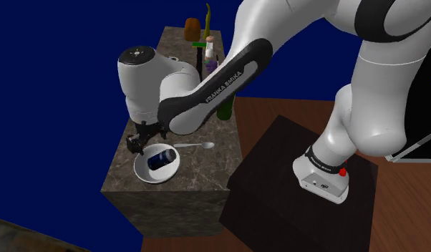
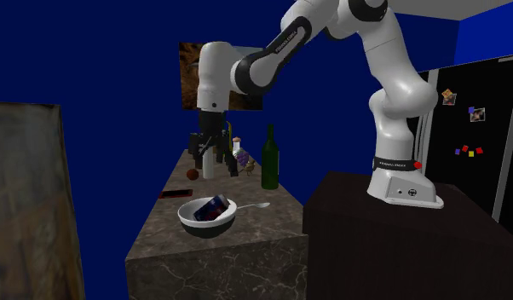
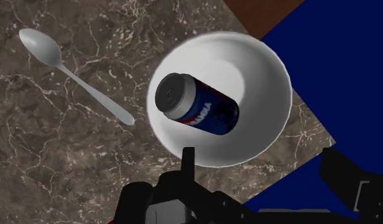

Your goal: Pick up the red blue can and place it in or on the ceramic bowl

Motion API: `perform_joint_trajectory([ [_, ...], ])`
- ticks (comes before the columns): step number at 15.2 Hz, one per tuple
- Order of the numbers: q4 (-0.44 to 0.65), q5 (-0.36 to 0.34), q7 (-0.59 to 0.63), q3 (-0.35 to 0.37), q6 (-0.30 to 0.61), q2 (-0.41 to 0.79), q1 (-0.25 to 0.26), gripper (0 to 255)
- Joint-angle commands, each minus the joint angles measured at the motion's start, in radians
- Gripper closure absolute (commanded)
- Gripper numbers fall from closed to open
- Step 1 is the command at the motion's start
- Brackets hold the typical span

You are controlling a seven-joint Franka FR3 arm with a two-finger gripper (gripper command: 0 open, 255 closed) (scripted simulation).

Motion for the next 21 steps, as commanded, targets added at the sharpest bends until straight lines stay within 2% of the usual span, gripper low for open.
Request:
perform_joint_trajectory([
  [1,-0.086,-0.06,0.121,-0.023,0.121,-0.011,0.044,0],
  [4,-0.17,-0.198,0.345,-0.096,0.274,0.009,0.145,0],
  [6,-0.199,-0.316,0.526,-0.174,0.361,0.04,0.24,0],
  [7,-0.203,-0.344,0.57,-0.199,0.38,0.049,0.269,0],
  [15,-0.148,-0.375,0.597,-0.235,0.437,0.157,0.283,0],
  [21,-0.148,-0.375,0.597,-0.235,0.437,0.157,0.283,0],
])
